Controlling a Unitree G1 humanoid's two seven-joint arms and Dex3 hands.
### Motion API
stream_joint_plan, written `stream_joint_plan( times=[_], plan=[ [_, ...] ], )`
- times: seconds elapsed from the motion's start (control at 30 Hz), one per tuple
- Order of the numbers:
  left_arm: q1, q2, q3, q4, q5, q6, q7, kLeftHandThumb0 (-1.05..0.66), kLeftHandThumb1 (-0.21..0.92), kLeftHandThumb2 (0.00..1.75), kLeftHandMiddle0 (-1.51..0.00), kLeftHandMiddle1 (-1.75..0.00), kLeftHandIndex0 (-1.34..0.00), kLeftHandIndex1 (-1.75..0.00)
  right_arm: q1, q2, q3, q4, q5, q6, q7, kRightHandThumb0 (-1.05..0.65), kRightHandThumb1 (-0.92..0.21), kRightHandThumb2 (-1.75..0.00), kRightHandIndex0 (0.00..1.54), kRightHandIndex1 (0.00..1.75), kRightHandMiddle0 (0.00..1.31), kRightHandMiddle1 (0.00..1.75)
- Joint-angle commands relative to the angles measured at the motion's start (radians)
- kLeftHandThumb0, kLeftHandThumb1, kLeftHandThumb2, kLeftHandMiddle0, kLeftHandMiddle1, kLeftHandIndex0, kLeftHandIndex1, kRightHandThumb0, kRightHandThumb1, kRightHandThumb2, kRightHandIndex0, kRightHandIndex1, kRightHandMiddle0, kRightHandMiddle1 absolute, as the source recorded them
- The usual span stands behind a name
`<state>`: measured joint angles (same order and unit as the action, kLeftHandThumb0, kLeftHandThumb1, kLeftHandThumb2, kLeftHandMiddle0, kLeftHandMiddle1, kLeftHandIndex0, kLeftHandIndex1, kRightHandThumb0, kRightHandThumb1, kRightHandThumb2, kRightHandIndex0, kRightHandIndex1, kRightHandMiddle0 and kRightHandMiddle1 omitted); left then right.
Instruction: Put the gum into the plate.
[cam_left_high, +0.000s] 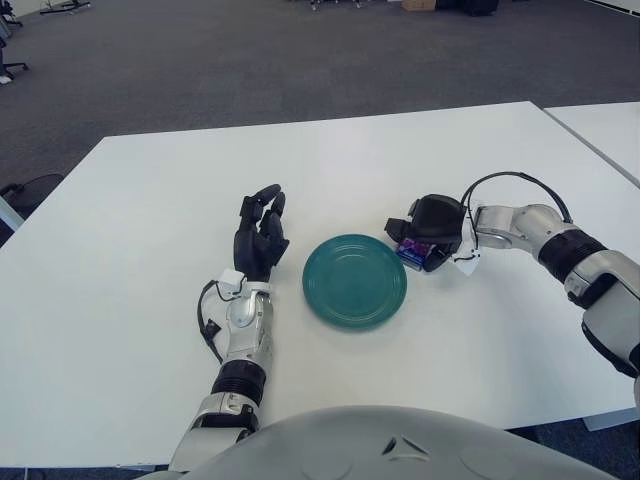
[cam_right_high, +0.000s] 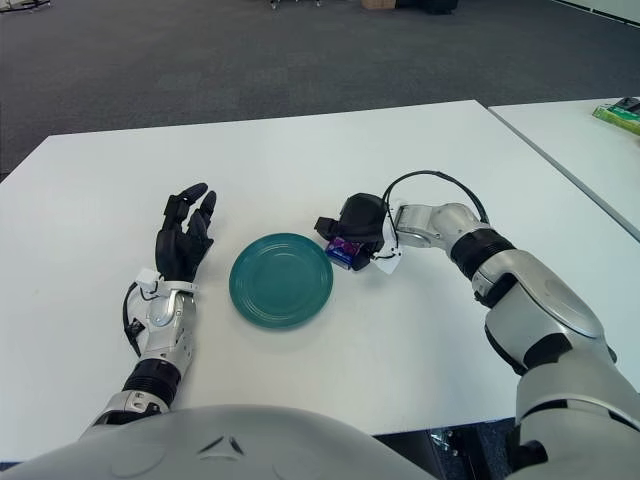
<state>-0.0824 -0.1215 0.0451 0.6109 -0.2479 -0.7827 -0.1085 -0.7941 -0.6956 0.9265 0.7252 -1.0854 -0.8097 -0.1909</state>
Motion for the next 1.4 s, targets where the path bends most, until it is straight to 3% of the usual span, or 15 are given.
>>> stream_joint_plan(
  times=[0.0, 0.07, 0.2, 0.63, 0.9, 1.1, 1.37],
  plan=[
    [0.151, -0.186, -0.006, 0.103, -0.029, 0.002, 0.030, -0.80, 0.92, 0.68, -0.55, -0.05, -0.20, -1.02, 0.062, -0.026, 0.006, -0.003, -0.009, -0.031, 0.071, -0.48, -0.92, -0.68, 0.90, 1.75, 0.58, 1.75],
    [0.150, -0.187, -0.006, 0.102, -0.031, 0.002, 0.030, -0.79, 0.92, 0.67, -0.55, -0.05, -0.21, -1.02, 0.053, -0.007, 0.004, 0.032, -0.014, -0.031, 0.039, -0.47, -0.92, -0.67, 0.91, 1.75, 0.60, 1.75],
    [0.152, -0.186, -0.006, 0.099, -0.032, 0.005, 0.032, -0.79, 0.92, 0.67, -0.55, -0.05, -0.21, -1.02, 0.013, 0.097, 0.047, 0.212, -0.079, 0.029, -0.087, -0.47, -0.92, -0.67, 0.91, 1.75, 0.62, 1.75],
    [0.146, -0.181, -0.005, 0.109, -0.029, 0.006, 0.036, -0.79, 0.92, 0.68, -0.54, -0.05, -0.19, -1.03, -0.057, 0.162, 0.042, 0.329, -0.067, -0.016, -0.339, -0.52, -0.92, -0.66, 0.92, 1.75, 0.63, 1.75],
    [0.148, -0.177, -0.011, 0.107, -0.016, -0.005, 0.042, -0.78, 0.92, 0.70, -0.54, -0.04, -0.17, -1.03, -0.095, 0.191, 0.017, 0.352, -0.036, -0.062, -0.378, -0.51, -0.92, -0.66, 0.91, 1.75, 0.64, 1.75],
    [0.147, -0.182, -0.007, 0.103, -0.042, -0.006, 0.021, -0.76, 0.92, 0.69, -0.54, -0.05, -0.19, -1.03, -0.123, 0.165, -0.034, 0.311, -0.009, -0.074, -0.415, -0.50, -0.92, -0.60, 0.98, 1.75, 0.70, 1.75],
    [0.145, -0.186, -0.007, 0.102, -0.048, -0.001, 0.020, -0.75, 0.92, 0.67, -0.52, -0.04, -0.18, -1.02, -0.160, 0.163, -0.102, 0.283, 0.029, -0.074, -0.356, -0.49, -0.92, -0.56, 1.04, 1.75, 0.76, 1.75]
  ],
)
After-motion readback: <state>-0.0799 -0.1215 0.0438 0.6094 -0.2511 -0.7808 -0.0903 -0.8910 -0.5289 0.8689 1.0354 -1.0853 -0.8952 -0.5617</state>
